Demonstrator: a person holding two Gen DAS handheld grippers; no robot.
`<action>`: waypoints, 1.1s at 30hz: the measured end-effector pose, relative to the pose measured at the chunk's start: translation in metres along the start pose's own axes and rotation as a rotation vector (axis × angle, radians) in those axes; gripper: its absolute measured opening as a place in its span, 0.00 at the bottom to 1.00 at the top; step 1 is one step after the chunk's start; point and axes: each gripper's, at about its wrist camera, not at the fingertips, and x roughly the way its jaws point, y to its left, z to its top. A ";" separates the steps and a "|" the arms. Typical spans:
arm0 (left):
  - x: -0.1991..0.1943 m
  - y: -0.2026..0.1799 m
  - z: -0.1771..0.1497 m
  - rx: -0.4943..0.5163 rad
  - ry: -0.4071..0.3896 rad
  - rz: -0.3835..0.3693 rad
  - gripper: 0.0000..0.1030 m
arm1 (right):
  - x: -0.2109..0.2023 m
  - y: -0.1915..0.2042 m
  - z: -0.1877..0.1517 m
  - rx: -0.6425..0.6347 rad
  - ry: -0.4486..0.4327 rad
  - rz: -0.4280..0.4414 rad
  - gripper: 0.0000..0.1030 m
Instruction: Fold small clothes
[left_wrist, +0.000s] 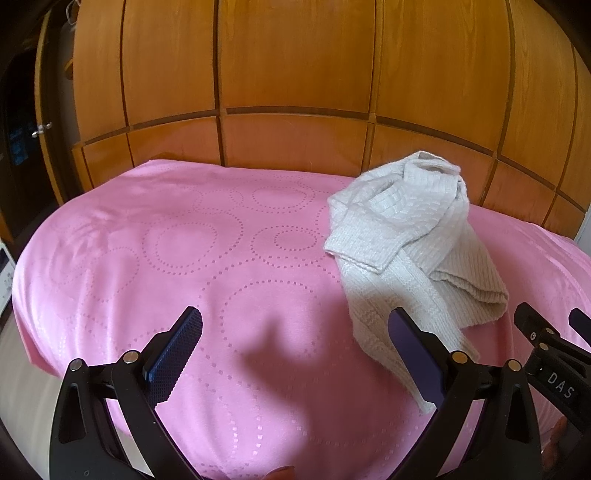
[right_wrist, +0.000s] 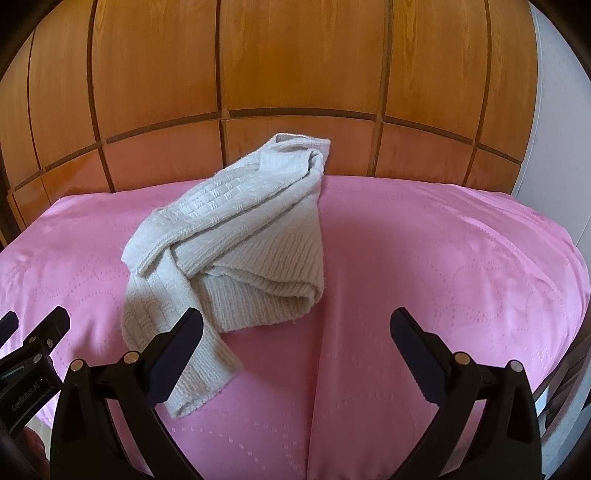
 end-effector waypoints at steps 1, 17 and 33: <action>0.000 0.000 0.000 0.000 0.000 0.000 0.97 | 0.000 0.000 0.000 0.002 -0.002 0.000 0.98; -0.002 -0.001 0.001 0.008 -0.005 -0.003 0.97 | -0.004 -0.001 0.000 0.000 -0.017 0.002 0.98; 0.011 -0.013 0.001 0.056 0.058 -0.086 0.97 | 0.006 -0.022 0.007 0.037 0.001 0.037 0.98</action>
